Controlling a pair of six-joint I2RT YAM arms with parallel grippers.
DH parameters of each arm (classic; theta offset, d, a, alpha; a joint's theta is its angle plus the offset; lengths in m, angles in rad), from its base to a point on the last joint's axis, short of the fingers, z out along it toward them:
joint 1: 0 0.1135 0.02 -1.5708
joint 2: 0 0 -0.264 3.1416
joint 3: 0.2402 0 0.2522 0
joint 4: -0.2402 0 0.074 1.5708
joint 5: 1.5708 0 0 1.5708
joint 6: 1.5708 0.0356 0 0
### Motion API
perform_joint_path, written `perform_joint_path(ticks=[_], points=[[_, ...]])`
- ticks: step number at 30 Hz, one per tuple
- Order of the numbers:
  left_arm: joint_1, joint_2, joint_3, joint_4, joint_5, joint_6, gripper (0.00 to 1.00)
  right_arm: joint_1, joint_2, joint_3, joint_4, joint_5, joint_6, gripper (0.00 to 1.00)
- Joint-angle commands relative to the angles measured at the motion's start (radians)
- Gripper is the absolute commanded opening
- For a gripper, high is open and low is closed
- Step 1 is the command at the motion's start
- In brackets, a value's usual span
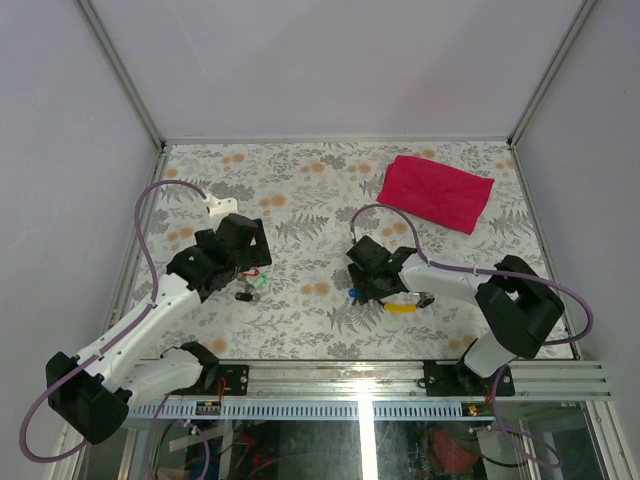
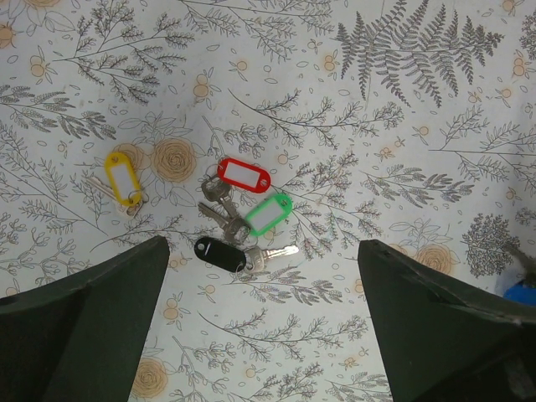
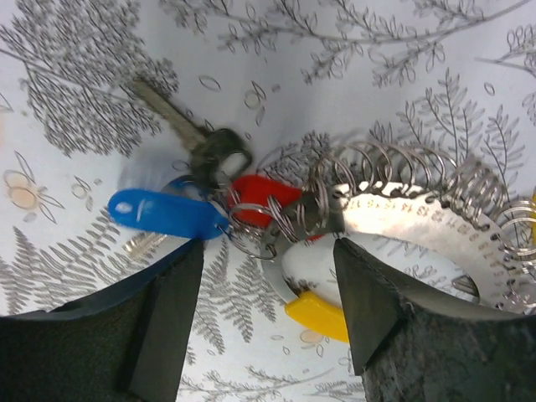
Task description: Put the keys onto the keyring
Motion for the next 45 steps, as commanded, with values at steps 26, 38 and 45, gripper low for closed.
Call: perform_joint_path(ticks=[26, 38, 45], points=[[-0.009, 0.007, 0.006, 0.016, -0.02, 0.0, 1.0, 0.008, -0.068, -0.116, 0.101, -0.081, 0.054, 0.62], [-0.009, 0.008, 0.006, 0.014, -0.022, -0.002, 1.0, 0.052, -0.015, -0.069, 0.118, -0.137, 0.098, 0.43], [-0.01, 0.013, 0.006, 0.014, -0.022, -0.003, 1.0, 0.109, 0.041, -0.007, 0.165, -0.152, 0.122, 0.38]])
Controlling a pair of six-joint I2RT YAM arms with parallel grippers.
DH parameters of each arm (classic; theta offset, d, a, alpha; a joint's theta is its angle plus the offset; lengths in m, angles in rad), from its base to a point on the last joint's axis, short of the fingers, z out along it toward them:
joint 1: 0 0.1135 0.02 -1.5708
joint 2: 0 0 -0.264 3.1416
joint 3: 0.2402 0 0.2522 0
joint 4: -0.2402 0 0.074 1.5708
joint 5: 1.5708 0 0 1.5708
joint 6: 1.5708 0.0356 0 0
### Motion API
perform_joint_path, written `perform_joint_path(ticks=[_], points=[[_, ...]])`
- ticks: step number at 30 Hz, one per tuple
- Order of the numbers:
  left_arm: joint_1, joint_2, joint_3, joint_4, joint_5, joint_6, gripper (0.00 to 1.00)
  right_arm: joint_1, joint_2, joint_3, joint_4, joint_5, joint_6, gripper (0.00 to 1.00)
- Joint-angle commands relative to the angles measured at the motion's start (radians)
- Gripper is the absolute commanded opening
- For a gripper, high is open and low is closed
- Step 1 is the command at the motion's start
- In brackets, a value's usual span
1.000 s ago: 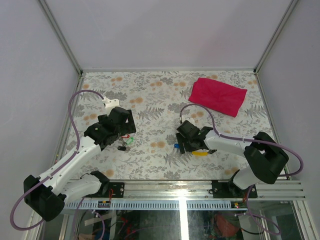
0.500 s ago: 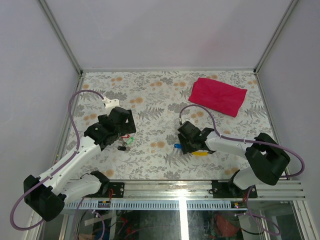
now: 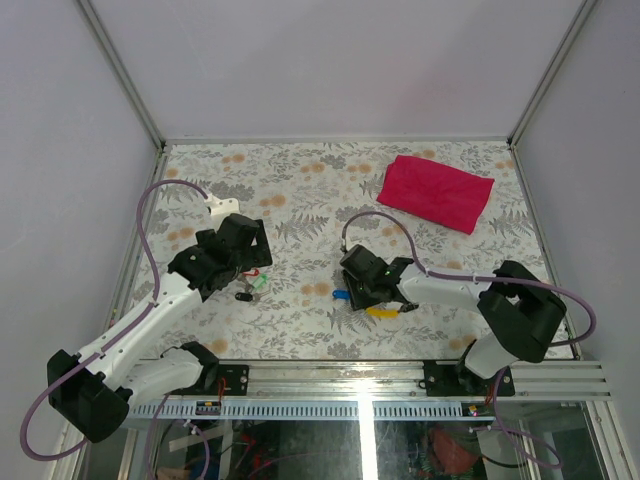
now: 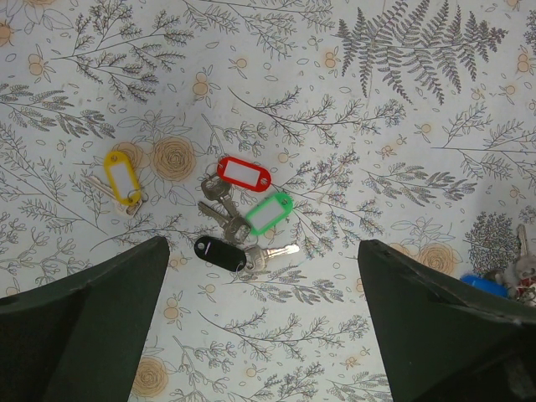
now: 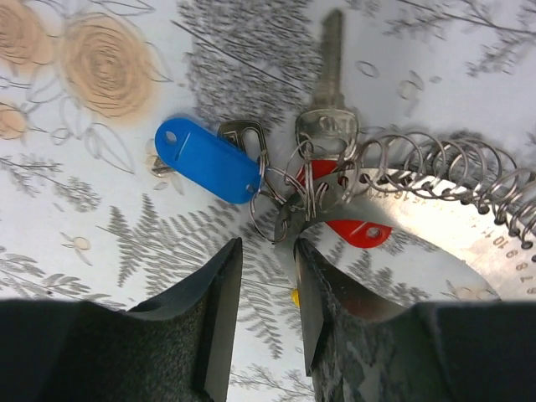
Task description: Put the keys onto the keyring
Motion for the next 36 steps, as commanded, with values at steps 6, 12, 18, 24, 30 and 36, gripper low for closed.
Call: perform_joint_path(ticks=[6, 12, 18, 24, 30, 36], points=[[-0.005, -0.005, 0.007, 0.014, -0.024, -0.002, 1.0, 0.055, 0.144, 0.106, -0.057, 0.069, 0.006, 0.37], [-0.006, -0.001, 0.007, 0.014, -0.025, -0.002, 1.0, 0.073, 0.139, 0.101, -0.098, 0.12, -0.016, 0.39], [-0.006, -0.002, 0.007, 0.015, -0.026, -0.002, 1.0, 0.079, 0.119, 0.066, -0.13, 0.096, -0.074, 0.46], [-0.007, 0.001, 0.006, 0.014, -0.025, -0.002, 1.0, 0.078, 0.077, 0.05, -0.177, 0.053, -0.127, 0.47], [-0.007, 0.0, 0.007, 0.014, -0.024, -0.004, 1.0, 0.079, 0.079, 0.047, -0.186, -0.01, -0.153, 0.45], [-0.007, 0.001, 0.006, 0.015, -0.02, -0.003, 1.0, 0.08, 0.109, 0.06, -0.154, -0.058, -0.145, 0.4]])
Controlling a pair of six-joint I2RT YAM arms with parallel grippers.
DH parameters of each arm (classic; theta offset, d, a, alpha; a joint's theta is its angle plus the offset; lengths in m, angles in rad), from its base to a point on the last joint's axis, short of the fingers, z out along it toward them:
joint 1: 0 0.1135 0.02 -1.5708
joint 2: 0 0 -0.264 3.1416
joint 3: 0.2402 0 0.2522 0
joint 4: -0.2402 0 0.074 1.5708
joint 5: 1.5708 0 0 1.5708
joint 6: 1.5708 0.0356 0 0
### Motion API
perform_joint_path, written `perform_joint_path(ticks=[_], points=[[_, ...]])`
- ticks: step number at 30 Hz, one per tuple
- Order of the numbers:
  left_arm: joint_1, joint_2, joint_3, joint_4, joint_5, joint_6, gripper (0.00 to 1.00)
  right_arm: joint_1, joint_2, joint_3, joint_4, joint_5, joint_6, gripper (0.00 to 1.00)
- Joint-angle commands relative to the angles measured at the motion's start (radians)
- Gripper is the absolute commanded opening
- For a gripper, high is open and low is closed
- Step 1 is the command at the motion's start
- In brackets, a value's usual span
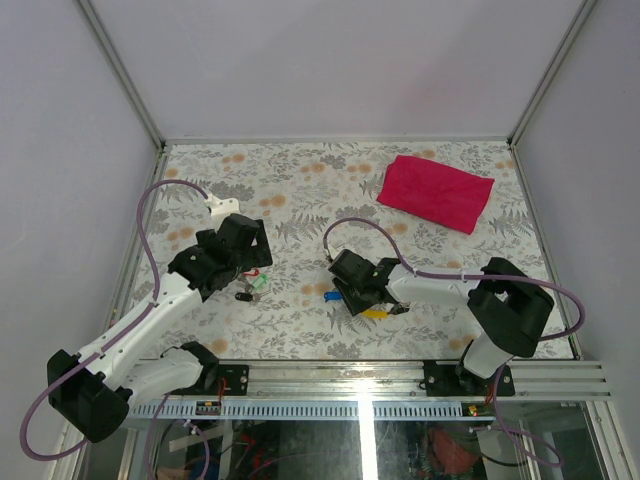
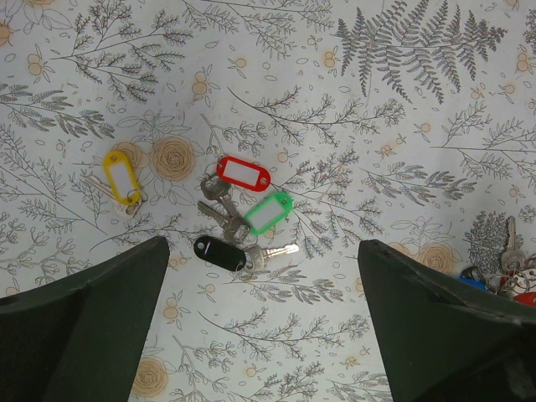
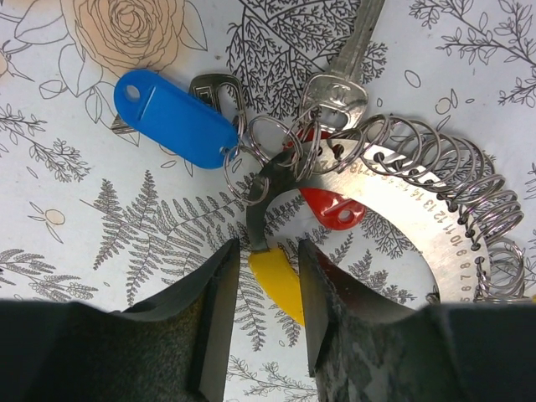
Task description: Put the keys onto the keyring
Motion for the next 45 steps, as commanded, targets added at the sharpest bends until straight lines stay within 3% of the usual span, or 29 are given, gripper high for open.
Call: perform_joint_path(ticks=[1, 9, 16, 21, 28, 37, 45], points=[[-0.005, 0.0, 0.006, 0.014, -0.022, -0.003, 1.0, 0.006, 0.035, -0.016, -0.069, -0.098, 0.018, 0.39], [-0.005, 0.004, 0.008, 0.014, -0.022, -0.004, 1.0, 0.004, 0.107, 0.068, -0.042, -0.075, 0.12, 0.28], [-0.006, 0.004, 0.008, 0.014, -0.026, -0.004, 1.0, 0.004, 0.17, 0.145, -0.03, 0.023, 0.248, 0.26], [-0.005, 0.001, 0.009, 0.011, -0.026, -0.004, 1.0, 0.002, 0.175, 0.181, -0.01, 0.065, 0.259, 0.33], [-0.005, -0.005, 0.008, 0.012, -0.031, -0.005, 1.0, 0.003, 0.113, 0.123, 0.035, -0.016, 0.074, 0.56], [-0.006, -0.031, 0.009, 0.007, -0.052, -0.015, 1.0, 0.01, 0.116, 0.074, -0.008, -0.094, -0.072, 0.57], [-0.005, -0.043, 0.009, 0.004, -0.055, -0.018, 1.0, 0.063, 0.15, 0.107, -0.101, -0.009, -0.081, 0.53]])
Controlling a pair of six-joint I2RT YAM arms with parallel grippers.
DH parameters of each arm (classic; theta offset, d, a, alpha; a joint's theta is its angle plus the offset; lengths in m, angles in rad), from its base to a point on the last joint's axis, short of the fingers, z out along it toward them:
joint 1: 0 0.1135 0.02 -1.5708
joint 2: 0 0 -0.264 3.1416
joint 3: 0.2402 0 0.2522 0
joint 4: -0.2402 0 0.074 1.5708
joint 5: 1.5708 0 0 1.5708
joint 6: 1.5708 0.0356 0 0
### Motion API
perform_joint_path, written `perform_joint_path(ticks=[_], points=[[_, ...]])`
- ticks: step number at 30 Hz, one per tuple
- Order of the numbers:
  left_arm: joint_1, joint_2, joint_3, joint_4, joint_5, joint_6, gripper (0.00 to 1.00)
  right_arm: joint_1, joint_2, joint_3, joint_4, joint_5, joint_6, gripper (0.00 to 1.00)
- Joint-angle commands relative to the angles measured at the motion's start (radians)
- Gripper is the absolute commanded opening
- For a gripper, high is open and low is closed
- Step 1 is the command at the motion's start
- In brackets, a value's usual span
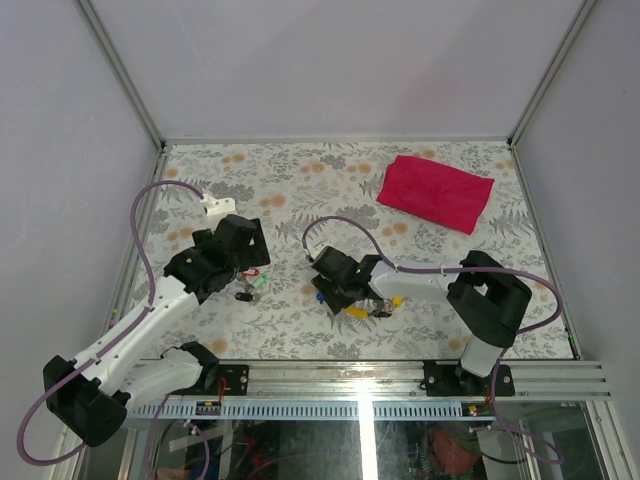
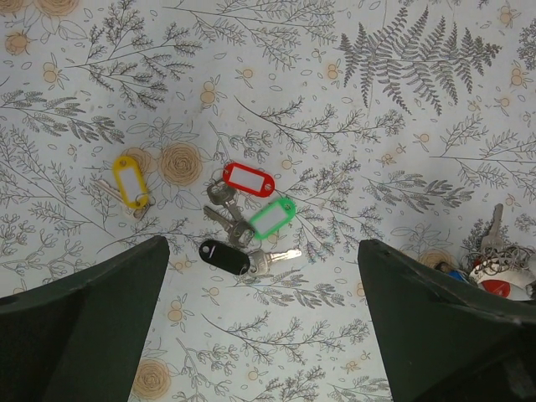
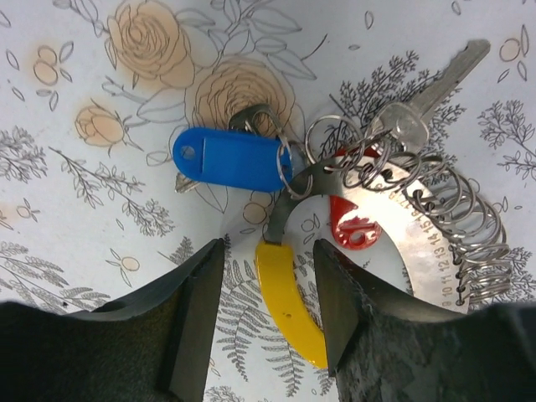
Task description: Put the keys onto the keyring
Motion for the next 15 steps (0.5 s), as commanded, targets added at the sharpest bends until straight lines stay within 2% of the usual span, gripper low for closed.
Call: perform_joint_path(ticks=[1, 9, 15], points=[[-0.006, -0.015, 0.009, 0.006, -0.033, -0.012, 1.0, 0.038, 0.039, -0.013, -0.169, 0.032, -0.013, 0.52], [-0.006, -0.018, 0.009, 0.007, -0.034, -0.014, 1.0, 0.047, 0.024, -0.043, -0.202, 0.044, -0.015, 0.48], [-0.006, -0.03, 0.006, 0.007, -0.04, -0.015, 1.0, 0.047, 0.068, -0.028, -0.182, 0.047, -0.002, 0.39]])
